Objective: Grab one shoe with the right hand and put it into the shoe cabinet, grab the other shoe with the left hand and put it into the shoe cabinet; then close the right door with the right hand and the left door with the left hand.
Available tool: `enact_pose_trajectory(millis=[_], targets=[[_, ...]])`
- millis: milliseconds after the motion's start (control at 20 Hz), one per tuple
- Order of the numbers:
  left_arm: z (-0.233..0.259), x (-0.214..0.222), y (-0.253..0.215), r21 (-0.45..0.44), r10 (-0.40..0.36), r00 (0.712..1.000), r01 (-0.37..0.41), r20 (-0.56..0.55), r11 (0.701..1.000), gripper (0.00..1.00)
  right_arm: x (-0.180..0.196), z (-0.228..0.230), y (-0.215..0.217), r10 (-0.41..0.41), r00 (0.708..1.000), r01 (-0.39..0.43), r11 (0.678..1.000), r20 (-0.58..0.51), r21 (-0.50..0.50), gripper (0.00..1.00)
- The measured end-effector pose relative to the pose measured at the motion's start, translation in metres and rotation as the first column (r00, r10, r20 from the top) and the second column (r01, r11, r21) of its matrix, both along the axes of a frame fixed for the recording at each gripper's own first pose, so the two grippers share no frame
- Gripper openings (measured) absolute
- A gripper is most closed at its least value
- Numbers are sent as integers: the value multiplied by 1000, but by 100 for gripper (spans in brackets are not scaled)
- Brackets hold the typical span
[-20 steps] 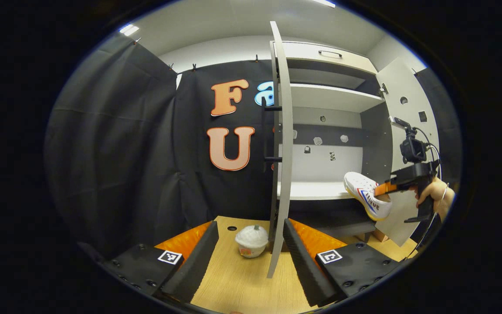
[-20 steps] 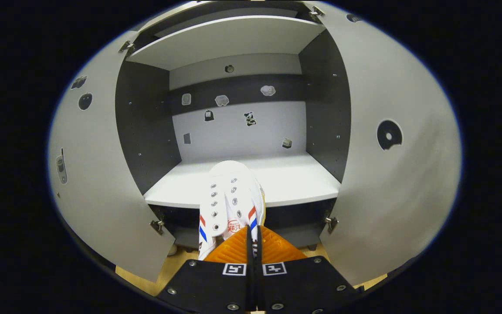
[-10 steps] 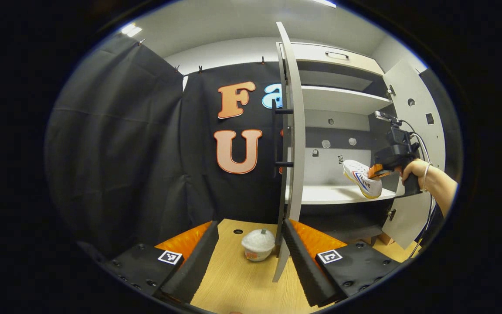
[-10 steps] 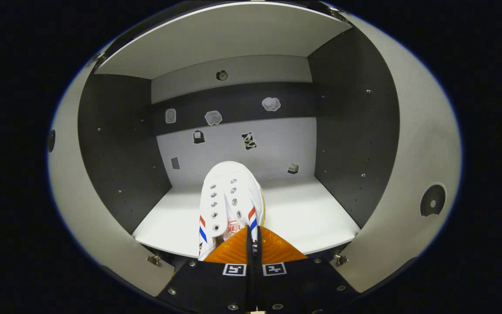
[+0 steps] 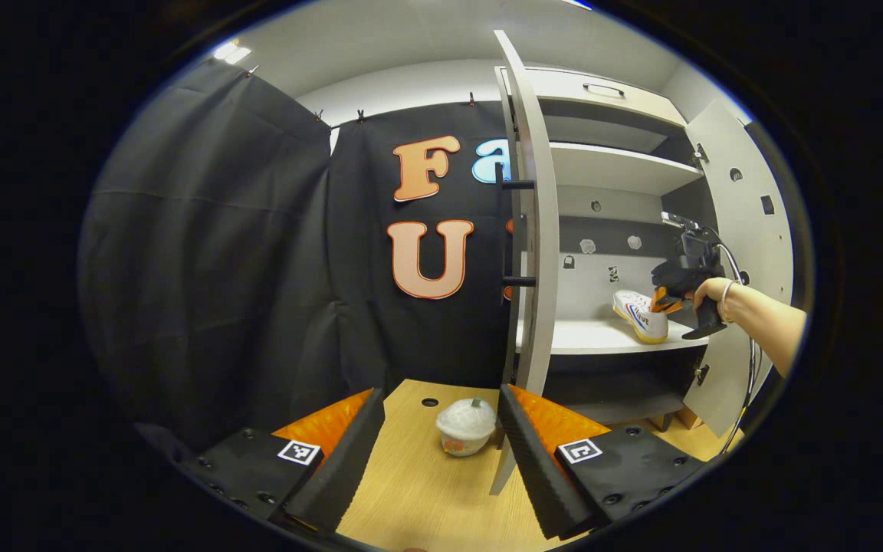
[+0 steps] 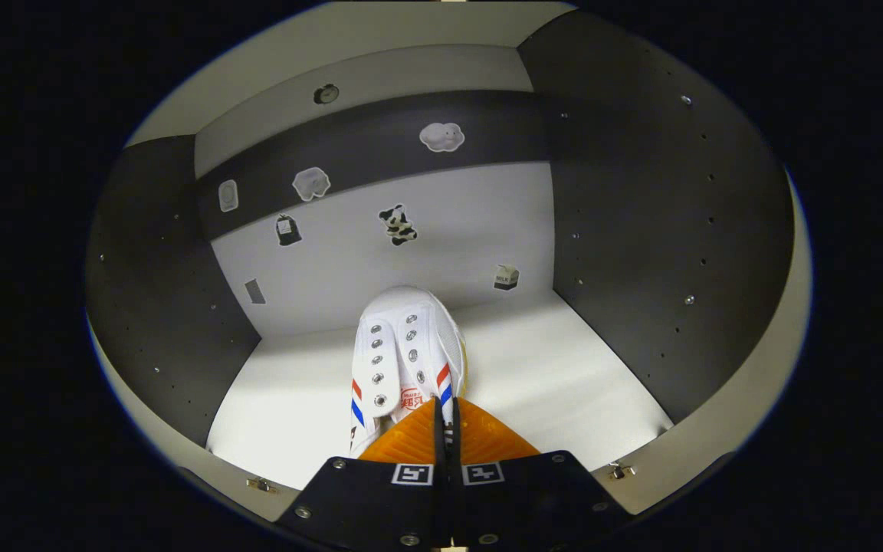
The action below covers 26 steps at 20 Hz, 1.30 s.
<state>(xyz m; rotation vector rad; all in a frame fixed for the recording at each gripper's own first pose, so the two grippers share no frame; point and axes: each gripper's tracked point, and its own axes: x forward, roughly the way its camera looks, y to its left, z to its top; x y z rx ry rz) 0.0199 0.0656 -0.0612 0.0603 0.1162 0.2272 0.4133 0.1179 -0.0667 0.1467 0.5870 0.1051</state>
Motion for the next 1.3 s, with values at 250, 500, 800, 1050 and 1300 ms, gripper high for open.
enact_pose_trajectory(millis=[250, 500, 800, 1050, 1300], targets=[[-3, -1, 1, 8, 20, 1000, -19, -14, 1000, 97, 8, -10, -2, -17, 999, 18, 999, -42, 40, 2], [2, -5, -1, 10, 29, 1000, -29, 1, 1000, 97, 5, 28, 11, 3, 996, -10, 997, 84, 78, 16], [0, -11, -11, -9, 8, 1000, -8, 5, 1000, 94, -44, 75, 8, 70, 976, -74, 997, 204, 12, 33], [-6, -19, -25, -24, -32, 999, 32, -11, 999, 97, -110, 130, 2, 109, 940, -124, 992, 322, 26, 48], [-20, -21, -44, -66, -100, 994, 98, -36, 993, 97, -184, 173, -18, 133, 896, -149, 989, 424, 5, 71]])
